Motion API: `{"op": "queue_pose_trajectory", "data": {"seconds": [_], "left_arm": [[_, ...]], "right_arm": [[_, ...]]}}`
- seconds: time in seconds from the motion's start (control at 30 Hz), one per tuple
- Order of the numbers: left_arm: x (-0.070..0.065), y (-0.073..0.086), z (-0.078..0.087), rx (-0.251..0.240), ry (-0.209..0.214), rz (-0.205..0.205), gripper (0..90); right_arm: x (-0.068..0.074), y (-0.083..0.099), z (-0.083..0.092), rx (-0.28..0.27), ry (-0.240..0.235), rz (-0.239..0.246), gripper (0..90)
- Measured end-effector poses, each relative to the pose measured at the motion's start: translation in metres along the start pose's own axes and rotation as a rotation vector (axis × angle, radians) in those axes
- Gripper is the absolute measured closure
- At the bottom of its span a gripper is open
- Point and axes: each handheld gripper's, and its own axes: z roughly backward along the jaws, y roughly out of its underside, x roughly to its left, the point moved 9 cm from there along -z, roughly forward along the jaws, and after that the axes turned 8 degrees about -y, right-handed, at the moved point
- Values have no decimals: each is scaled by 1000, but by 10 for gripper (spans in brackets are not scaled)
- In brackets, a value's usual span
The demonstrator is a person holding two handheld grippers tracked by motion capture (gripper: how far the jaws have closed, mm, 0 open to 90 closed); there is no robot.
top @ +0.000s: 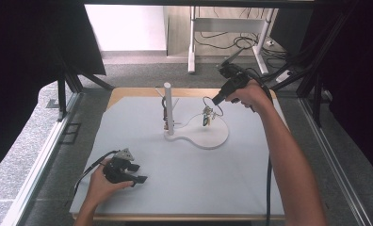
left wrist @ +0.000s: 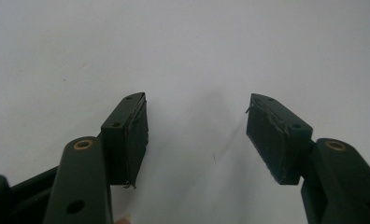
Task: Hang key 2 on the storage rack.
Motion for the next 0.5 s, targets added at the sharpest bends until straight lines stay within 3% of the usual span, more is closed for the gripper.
{"op": "queue_pose_trajectory", "data": {"seconds": [0.5], "left_arm": [[1, -3, 7, -35, -10, 4, 399]], "right_arm": [[6, -25, -10, -11, -12, 19, 876]]}}
